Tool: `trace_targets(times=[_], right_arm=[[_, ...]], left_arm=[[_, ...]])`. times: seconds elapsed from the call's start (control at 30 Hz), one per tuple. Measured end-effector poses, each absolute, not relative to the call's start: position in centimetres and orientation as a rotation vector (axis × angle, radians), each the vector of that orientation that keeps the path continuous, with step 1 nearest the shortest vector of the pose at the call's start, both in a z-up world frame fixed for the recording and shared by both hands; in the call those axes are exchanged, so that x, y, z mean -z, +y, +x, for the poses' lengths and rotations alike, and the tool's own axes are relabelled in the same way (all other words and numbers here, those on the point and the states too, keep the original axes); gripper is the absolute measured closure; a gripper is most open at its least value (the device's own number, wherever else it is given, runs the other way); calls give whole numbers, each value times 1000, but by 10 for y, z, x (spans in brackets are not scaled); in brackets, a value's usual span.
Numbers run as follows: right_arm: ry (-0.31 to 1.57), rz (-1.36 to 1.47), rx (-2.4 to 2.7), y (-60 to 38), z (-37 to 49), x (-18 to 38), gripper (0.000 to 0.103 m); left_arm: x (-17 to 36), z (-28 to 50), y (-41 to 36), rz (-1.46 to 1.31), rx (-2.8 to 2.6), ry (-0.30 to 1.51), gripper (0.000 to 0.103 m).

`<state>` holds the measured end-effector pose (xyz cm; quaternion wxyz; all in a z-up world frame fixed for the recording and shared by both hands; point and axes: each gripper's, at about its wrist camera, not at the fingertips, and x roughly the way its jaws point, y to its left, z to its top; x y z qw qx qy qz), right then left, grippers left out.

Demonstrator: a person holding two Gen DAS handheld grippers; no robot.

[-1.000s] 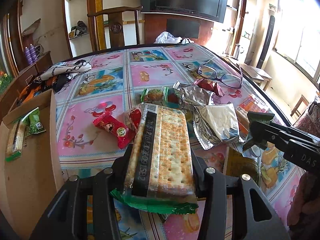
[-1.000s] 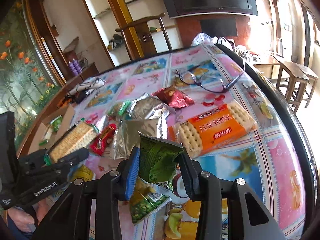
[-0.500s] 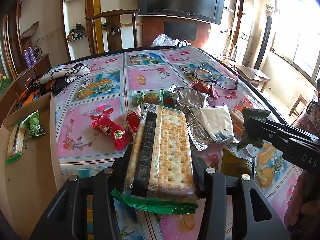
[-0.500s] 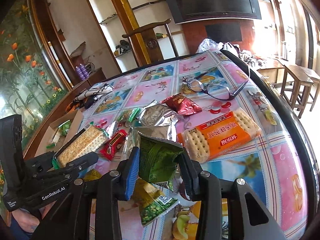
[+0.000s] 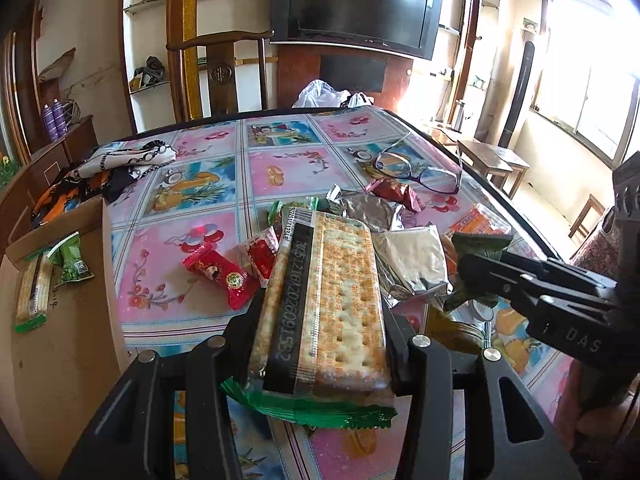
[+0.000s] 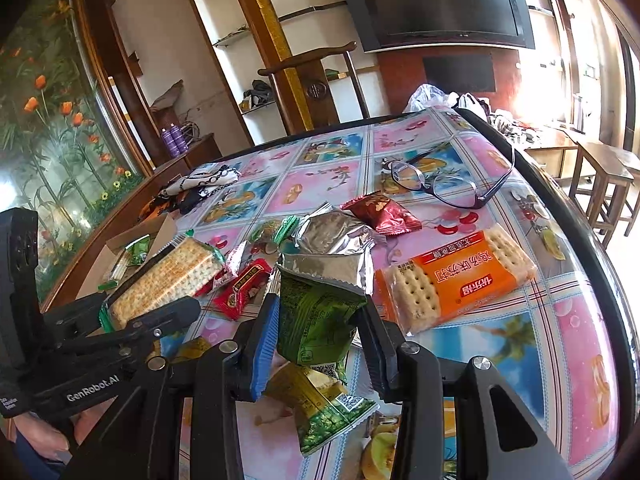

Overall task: Organize snacks
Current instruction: 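Grasp a green snack bag with the right gripper while the left gripper holds the cracker pack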

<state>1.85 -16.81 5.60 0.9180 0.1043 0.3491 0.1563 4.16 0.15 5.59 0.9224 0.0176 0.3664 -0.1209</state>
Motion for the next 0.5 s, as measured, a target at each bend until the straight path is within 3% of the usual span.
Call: trace_targets(times=[0.5], right_arm=[[712,286,-333,-145,24,-56,61]], left_arm=[[-78,44,41,-57,205,709,56]])
